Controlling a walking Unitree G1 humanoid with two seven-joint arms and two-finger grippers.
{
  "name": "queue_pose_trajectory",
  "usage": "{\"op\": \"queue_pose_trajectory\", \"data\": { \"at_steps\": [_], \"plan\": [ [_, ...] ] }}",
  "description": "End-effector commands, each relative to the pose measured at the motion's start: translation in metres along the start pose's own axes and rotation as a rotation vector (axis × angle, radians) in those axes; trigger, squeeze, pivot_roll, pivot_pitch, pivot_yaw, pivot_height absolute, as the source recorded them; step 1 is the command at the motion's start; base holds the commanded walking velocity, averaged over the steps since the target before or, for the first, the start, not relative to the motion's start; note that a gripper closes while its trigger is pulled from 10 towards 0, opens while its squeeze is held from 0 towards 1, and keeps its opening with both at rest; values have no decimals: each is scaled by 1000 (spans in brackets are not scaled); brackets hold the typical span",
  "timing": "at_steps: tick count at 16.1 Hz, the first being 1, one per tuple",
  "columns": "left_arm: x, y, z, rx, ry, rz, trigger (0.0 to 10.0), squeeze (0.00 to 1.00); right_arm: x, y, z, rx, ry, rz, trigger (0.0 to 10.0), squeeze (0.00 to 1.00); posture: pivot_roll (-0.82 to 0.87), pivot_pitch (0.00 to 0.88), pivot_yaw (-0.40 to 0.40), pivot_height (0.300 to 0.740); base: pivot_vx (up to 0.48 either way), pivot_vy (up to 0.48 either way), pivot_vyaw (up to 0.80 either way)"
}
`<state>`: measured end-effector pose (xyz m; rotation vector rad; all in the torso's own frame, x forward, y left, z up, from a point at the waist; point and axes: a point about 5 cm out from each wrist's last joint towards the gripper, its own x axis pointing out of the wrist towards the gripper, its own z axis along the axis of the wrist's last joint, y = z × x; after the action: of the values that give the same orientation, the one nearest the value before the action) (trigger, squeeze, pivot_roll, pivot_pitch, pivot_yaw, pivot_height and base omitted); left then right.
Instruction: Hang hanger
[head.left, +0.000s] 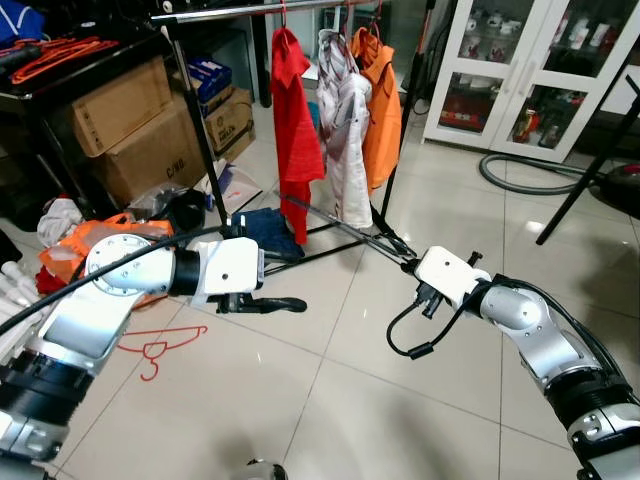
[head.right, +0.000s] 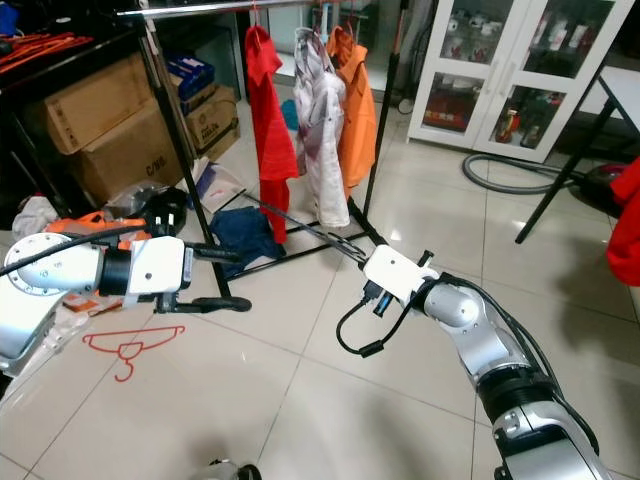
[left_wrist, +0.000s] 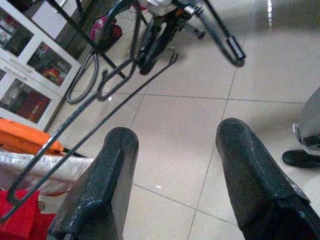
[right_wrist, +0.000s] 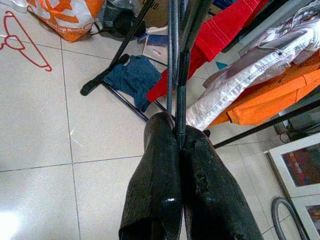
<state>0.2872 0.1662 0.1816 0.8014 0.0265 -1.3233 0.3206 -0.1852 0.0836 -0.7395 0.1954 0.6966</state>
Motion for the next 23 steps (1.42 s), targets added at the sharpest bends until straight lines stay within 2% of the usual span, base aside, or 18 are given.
{"op": "queue_pose_trajectory", "data": {
  "at_steps": [1,3,5,6,7,8,9,11,13,15,17,19,20,22,23],
  "plan": [
    [-10,8,-2,16,32,6,10000,0,-3,0,-1,-9,-6,21,0,0,-78,0,28,740,0,0,0],
    [-15,13,-7,-4,39,26,10000,0,-6,0,-4,-9,7,53,0,0,-78,0,28,740,0,0,0],
    [-14,12,-15,-42,37,47,10000,0,-6,0,-2,67,-15,74,0,0,-79,0,29,740,0,0,0],
    [-12,12,-21,-99,19,84,10000,0,-6,1,3,158,-50,82,0,0,-81,0,29,740,0,0,0],
    [-10,12,-24,-133,7,114,10000,0,-5,2,5,165,-62,90,0,0,-81,0,30,740,0,0,0],
    [-6,18,-29,-239,-29,229,10000,0,-3,5,7,173,-79,79,0,0,-81,0,30,740,0,0,775],
    [-2,19,-30,-286,-53,287,10000,0,-1,8,8,170,-79,79,0,0,-85,0,32,740,0,0,738],
    [5,14,-30,-281,-58,320,10000,0,2,15,8,174,-86,92,0,0,-85,0,32,740,0,0,725],
    [8,9,-21,-236,-79,334,10000,0,3,33,9,172,-96,157,0,0,-76,0,12,740,0,0,656],
    [4,12,-10,-191,-82,322,10000,0,4,38,8,153,-95,182,0,0,-69,0,5,740,0,0,619],
    [0,12,2,-108,-62,271,10000,0,5,42,7,106,-89,201,0,0,-68,0,-1,740,0,0,613],
    [5,11,2,-44,-17,262,10000,0,8,44,9,93,-96,201,0,0,-64,0,1,740,0,0,606],
    [11,8,-4,-36,16,257,10000,0,9,45,8,89,-94,201,0,0,-61,0,2,740,0,0,600],
    [29,-9,-21,-157,18,231,10000,0,11,48,10,93,-101,198,0,0,-67,0,7,740,0,0,597],
    [37,-20,-31,-174,49,216,10000,0,12,49,11,101,-106,185,0,0,-69,0,9,740,0,0,538]
  ]
}}
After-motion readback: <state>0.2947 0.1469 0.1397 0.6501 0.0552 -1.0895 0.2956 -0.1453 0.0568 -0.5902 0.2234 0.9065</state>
